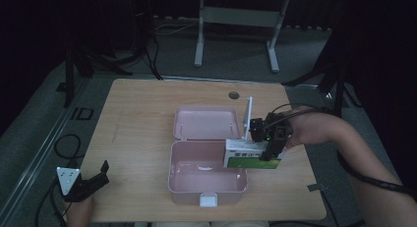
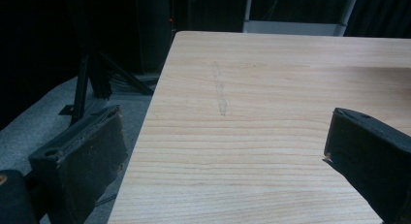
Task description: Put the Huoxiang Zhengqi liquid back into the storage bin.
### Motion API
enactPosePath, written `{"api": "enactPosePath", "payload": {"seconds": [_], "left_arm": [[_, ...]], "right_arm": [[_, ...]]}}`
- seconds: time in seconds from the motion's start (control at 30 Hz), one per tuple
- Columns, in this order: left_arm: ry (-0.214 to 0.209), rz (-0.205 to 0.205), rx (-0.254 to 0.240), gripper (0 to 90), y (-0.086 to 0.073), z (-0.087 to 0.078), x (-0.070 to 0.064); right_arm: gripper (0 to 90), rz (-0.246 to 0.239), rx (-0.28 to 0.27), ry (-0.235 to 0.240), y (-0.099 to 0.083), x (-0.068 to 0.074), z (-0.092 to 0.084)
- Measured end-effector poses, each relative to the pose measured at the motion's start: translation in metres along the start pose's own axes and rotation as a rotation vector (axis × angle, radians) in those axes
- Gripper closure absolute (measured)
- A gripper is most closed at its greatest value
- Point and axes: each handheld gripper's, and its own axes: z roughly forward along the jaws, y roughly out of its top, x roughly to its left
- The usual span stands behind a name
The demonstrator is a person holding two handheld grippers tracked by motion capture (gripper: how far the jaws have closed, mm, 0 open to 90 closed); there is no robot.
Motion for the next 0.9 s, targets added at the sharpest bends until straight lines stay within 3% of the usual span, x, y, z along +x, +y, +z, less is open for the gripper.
{"api": "enactPosePath", "payload": {"seconds": [0.47,0.9], "left_arm": [[-0.004,-0.003,-0.001,1.6,0.000,0.000,0.001],[-0.005,-0.004,-0.001,1.6,0.000,0.000,0.001]], "right_arm": [[62.9,-0.077,0.021,0.019,0.055,0.010,0.019],[62.9,-0.105,-0.001,0.045,0.080,0.011,0.042]]}}
